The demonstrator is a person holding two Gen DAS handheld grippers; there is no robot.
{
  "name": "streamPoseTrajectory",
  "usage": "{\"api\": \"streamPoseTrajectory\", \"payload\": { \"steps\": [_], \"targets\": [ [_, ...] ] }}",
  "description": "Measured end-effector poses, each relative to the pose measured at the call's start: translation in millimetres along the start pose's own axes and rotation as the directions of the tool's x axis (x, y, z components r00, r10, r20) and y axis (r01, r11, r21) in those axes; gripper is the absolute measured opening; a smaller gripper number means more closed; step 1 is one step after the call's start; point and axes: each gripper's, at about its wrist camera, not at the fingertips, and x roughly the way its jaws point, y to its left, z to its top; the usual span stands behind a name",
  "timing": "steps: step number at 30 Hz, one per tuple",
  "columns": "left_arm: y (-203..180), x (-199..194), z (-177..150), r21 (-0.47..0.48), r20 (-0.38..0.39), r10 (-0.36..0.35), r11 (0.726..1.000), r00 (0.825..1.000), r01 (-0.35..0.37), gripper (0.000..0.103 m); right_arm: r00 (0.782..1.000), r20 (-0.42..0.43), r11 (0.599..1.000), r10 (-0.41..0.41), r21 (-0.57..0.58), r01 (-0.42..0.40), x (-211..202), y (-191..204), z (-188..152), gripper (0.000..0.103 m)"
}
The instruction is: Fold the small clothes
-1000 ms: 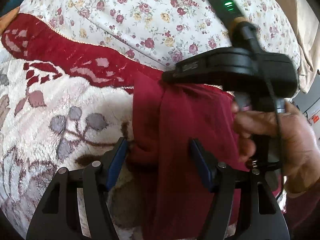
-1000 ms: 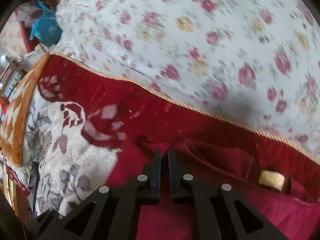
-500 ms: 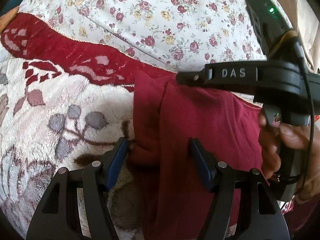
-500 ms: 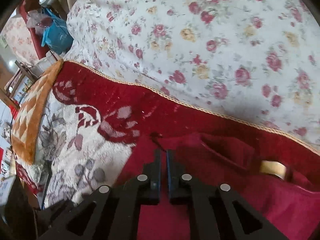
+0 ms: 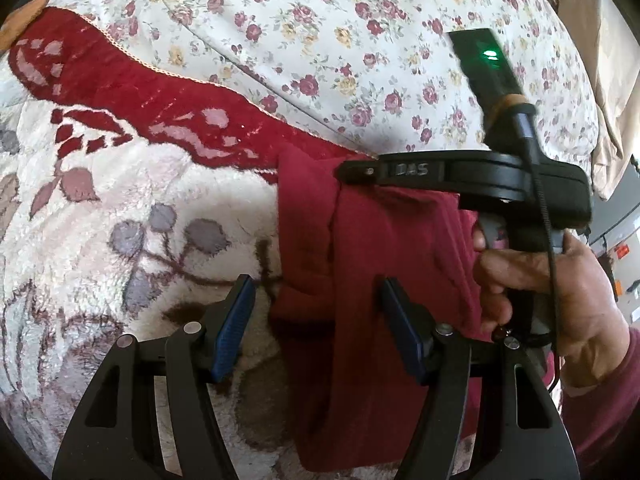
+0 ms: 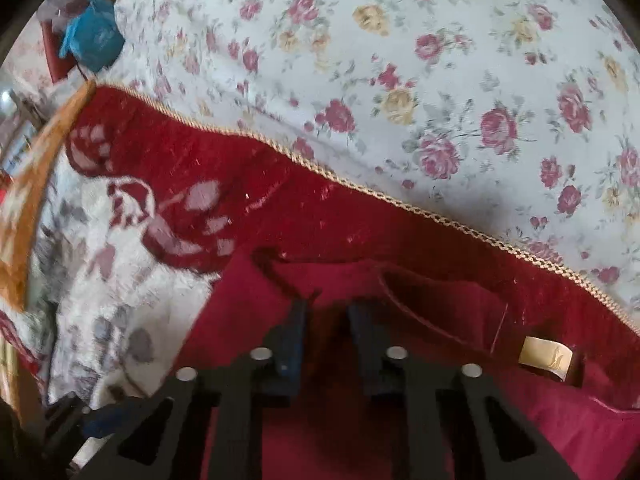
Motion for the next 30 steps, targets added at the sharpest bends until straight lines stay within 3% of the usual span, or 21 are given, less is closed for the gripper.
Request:
{"api": "streamPoseTrajectory", "payload": {
  "steps": [1,11,16,18,19,22,25,27,29,30],
  "targets": [
    [0.3,-1.9,0.8,-0.005,0.007,-0.006,1.0,1.0,0.006,0.065,0.999,0.015,1.0,0.028,0.007,-0.028,-4.1,-1.1,0.2,0.005],
    [-1.2,7.1,0.6,-0.008,-0.014,-0.011,1.0,1.0,0.011,0.065,0.999,0.04,0.999,0.035,-0.01,-0.035,8.3,14.4,-0.8,0.005],
    [-0.2,8.2,0.0,-0.01,-0.012,-0.011,1.0,1.0,0.01,0.065,0.976,0.117,0.981,0.184,0.041,-0.19,-21.1,5.8,-5.6,0.005],
    [0.4,9.1,-0.2,-0.013,-0.013,-0.01,1.0,1.0,0.01,0.065,0.973,0.129,0.978,0.192,0.057,-0.2,-31.9,3.1,-9.4,0.006],
    [0.8,8.6,-0.6,-0.015,-0.014,-0.011,1.0,1.0,0.011,0.065,0.976,0.124,0.981,0.178,0.057,-0.186,-33.7,2.8,-11.0,0.01],
    [4.1,5.9,-2.5,-0.028,-0.027,-0.029,0.999,0.999,0.028,0.065,0.987,0.044,0.983,0.154,0.091,-0.158,-24.2,0.5,-15.5,0.046],
    [9.5,3.1,-4.8,-0.055,-0.039,-0.051,0.997,0.998,0.048,0.065,0.993,0.004,0.991,0.117,0.061,-0.117,-17.3,12.4,-15.5,0.049],
    [11.0,2.7,-4.7,-0.069,-0.04,-0.057,0.996,0.998,0.054,0.065,0.995,-0.024,0.995,0.095,0.019,-0.095,-13.7,24.3,-13.5,0.062],
    [9.6,3.3,-5.3,-0.063,-0.041,-0.053,0.997,0.998,0.05,0.067,0.995,-0.074,0.997,0.071,-0.019,-0.072,-4.1,39.2,-9.8,0.084],
    [8.6,3.3,-5.9,-0.059,-0.041,-0.054,0.997,0.998,0.051,0.07,0.995,-0.087,0.998,0.05,-0.042,-0.054,-0.2,44.4,-7.1,0.087]
  ]
}}
